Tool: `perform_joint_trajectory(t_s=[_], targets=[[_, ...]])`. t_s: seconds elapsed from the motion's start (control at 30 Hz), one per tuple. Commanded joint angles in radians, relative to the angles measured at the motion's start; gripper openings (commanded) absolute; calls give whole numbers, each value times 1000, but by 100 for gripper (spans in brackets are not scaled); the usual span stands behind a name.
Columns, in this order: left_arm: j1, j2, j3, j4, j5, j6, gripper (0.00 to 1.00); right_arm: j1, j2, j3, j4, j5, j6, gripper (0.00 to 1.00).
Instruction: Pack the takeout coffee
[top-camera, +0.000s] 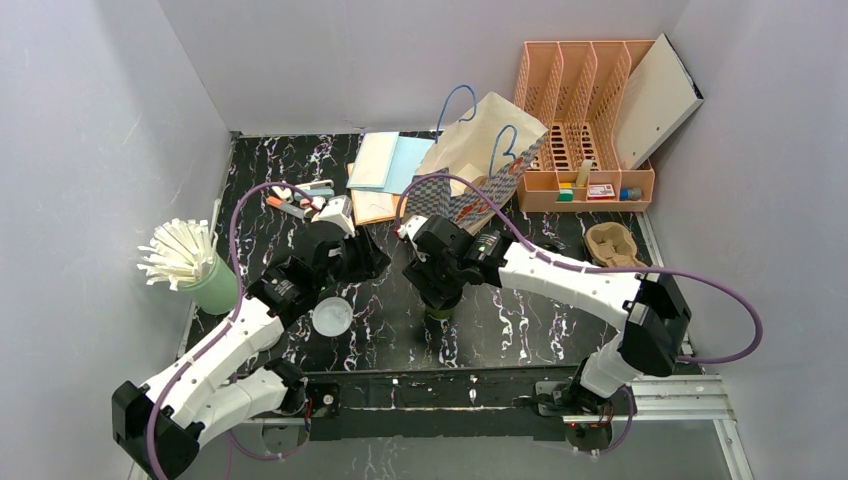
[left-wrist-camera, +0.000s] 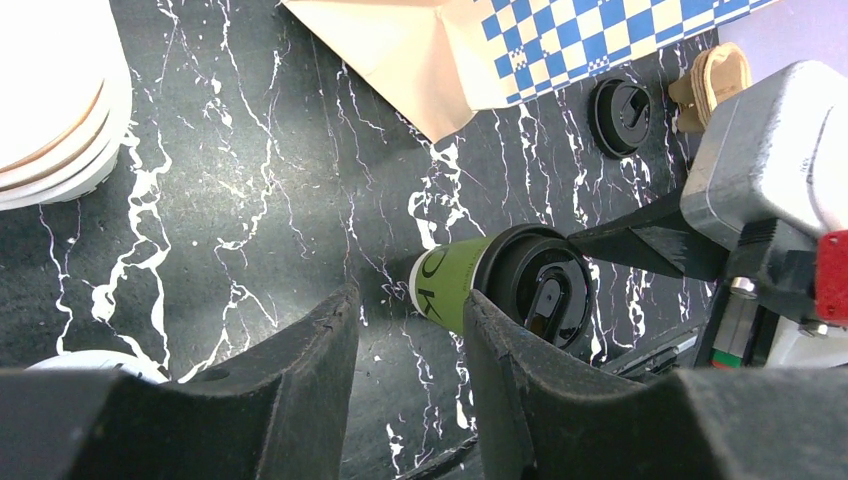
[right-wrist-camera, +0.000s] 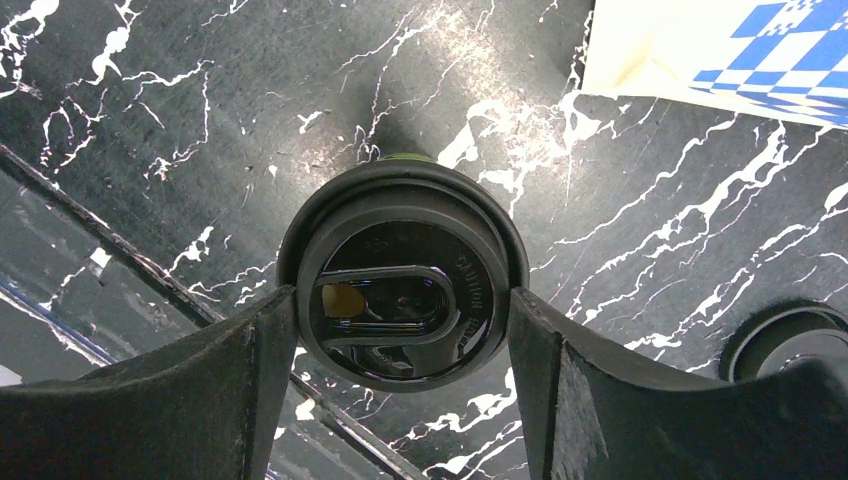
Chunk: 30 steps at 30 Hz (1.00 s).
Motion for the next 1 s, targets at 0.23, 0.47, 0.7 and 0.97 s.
perform_joint_trajectory(t_s=[0.23, 0.47, 0.7, 0.97], targets=[[24, 82, 139, 73, 17, 16, 82, 5, -96, -20, -44, 94, 66, 75], [74, 205, 226, 191, 51, -35, 98, -13, -209, -52, -108, 170, 145, 73], [89, 373, 361, 335, 166, -60, 92, -106, -348, -126, -143, 179, 215, 67], [89, 493, 513, 369, 166, -47, 90, -195, -434, -147, -179, 198, 235, 64]])
